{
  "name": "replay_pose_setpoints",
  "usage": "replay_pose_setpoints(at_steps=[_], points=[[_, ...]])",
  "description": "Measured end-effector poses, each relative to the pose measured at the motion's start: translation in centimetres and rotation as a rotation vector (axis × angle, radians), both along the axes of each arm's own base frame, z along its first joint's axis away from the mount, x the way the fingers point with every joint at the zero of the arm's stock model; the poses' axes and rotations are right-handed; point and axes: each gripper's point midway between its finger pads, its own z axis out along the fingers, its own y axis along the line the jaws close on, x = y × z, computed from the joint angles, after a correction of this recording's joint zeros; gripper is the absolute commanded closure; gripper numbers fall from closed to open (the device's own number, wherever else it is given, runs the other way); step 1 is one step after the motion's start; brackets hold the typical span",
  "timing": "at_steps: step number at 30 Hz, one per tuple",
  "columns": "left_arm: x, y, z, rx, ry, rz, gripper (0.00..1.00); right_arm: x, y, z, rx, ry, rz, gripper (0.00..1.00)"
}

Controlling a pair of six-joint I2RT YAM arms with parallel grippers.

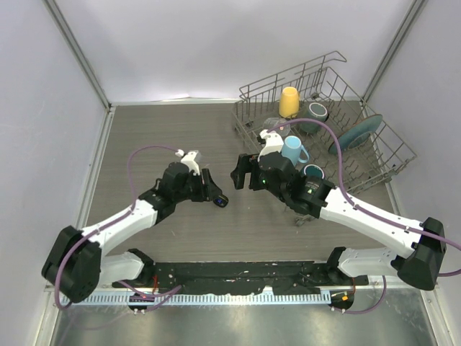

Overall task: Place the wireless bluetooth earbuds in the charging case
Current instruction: Reset both arms

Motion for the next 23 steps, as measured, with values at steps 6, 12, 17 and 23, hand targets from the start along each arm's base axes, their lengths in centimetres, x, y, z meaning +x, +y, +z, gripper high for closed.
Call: replay_pose_setpoints(at_steps=[6, 12, 17, 23], points=[[0.8, 2.5, 2.6, 0.009, -0.112, 0.137, 0.38, 0.2, -0.2, -0.2, -0.007, 0.002, -0.009, 0.13], [1.2, 4.9, 3.0, 0.012, -0.141, 0.29, 0.36, 0.4, -0.1, -1.0, -0.026, 0.015, -0.014, 0.13], [1.4, 6.3, 3.6, 0.009, -0.147, 0.377, 0.35, 0.8, -0.1, -1.4, -0.041, 0.021, -0.02, 0.13], [1.3, 7.6, 4.9, -0.016, -0.181, 0.45, 0.36, 1.1, 0.3, -2.1, -0.063, 0.032, -0.02, 0.13]])
